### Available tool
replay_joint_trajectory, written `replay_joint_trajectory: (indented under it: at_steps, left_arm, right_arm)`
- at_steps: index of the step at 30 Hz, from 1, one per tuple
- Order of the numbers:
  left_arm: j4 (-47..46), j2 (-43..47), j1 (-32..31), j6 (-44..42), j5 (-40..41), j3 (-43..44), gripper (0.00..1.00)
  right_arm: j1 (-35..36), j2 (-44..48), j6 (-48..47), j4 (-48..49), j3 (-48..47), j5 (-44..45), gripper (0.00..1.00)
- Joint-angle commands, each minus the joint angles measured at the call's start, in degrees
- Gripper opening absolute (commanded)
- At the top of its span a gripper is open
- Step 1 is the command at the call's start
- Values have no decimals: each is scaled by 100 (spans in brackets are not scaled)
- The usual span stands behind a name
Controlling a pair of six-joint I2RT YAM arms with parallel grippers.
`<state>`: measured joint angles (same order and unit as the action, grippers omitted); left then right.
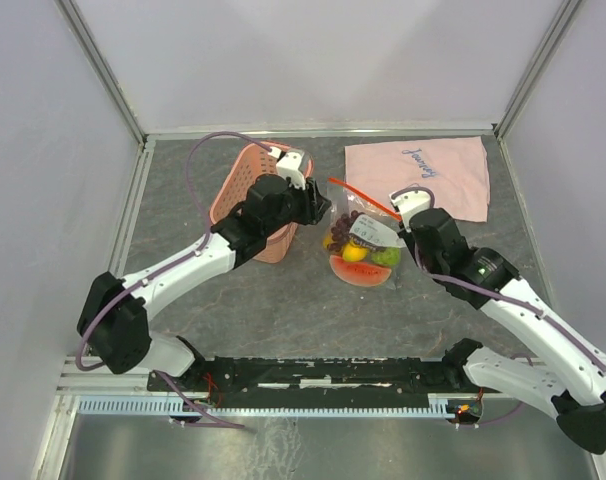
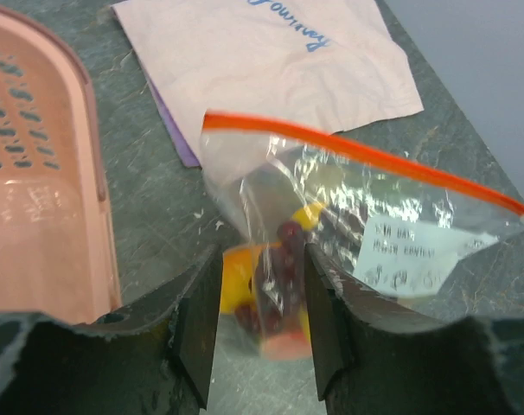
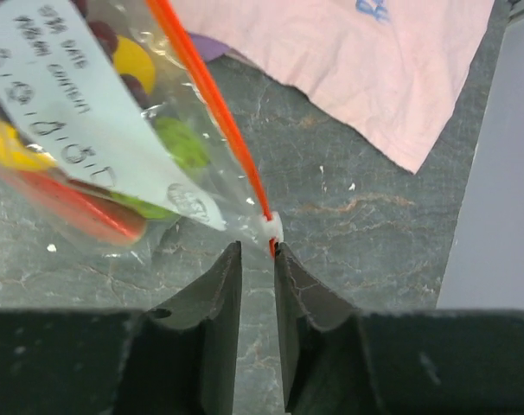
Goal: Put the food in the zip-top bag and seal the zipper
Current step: Place the zipper food storage bag at the center of the board.
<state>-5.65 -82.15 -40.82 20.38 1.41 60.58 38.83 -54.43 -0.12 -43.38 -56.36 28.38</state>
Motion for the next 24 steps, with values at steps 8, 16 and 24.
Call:
replay_joint_trajectory:
  at_steps: [8,16,24]
  left_arm:
    - [781,1998,17,641,820,-708,59]
    - [2312,3498,15,379,2096,-680,75]
    - [2884,5253,14,-591,2941,-551,100]
  right_arm:
    - [-22,914,152,689,237,-52,50]
    - [-24,1614,493,649,416,776,98]
    - [-24,2654,1004,193,266,2091,99]
